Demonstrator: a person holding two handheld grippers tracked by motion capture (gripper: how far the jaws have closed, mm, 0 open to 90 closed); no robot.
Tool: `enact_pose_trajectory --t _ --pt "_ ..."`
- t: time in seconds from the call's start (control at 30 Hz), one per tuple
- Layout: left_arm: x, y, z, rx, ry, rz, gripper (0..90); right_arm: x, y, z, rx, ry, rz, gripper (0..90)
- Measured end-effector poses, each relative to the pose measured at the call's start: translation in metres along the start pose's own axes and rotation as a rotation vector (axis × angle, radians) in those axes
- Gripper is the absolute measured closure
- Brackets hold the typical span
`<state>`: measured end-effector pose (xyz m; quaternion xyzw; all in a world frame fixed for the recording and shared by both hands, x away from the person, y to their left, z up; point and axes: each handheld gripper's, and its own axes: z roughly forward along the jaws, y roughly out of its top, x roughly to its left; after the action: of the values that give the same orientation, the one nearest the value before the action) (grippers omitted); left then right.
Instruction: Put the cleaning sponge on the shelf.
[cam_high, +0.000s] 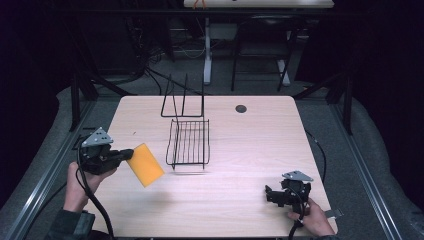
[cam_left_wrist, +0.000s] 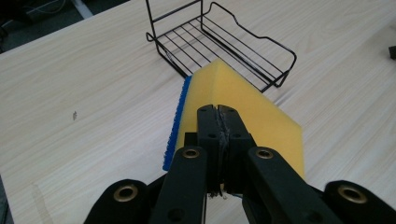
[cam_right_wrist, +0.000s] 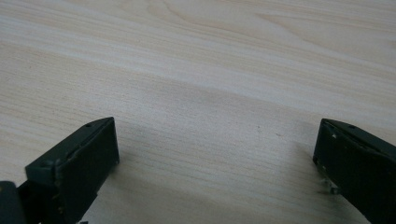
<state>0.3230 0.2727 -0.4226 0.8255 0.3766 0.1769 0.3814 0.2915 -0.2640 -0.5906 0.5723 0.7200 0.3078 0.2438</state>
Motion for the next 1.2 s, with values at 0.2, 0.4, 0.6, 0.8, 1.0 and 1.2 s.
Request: enact_pose_trajectory --t 0.2,0.4,0.6,0.8,1.0,1.2 --pt "-0.003 0.005 0.0 -0.01 -0.01 0.01 89.2 0.0 0.0 0.0 0.0 0.0 0.0 0.0" --pt "-0.005 0.01 -0.001 -0.027 -0.01 0.009 89.2 0.0 0.0 0.0 0.0 0.0 0.0 0.0" --pt "-0.006 0.013 -0.002 -0.038 -0.015 0.003 89.2 0.0 0.0 0.0 0.0 0.0 0.0 0.0" --pt "-0.008 0.021 -0.003 -0.052 -0.01 0.0 89.3 0.0 0.0 0.0 0.0 0.0 0.0 0.0" --pt "-0.007 0.027 0.002 -0.056 -0.008 -0.023 89.2 0.0 0.0 0.0 0.0 0.0 0.001 0.0" --pt "-0.008 0.035 0.01 -0.062 -0.015 -0.013 89.2 0.0 0.0 0.0 0.0 -0.001 0.002 0.0"
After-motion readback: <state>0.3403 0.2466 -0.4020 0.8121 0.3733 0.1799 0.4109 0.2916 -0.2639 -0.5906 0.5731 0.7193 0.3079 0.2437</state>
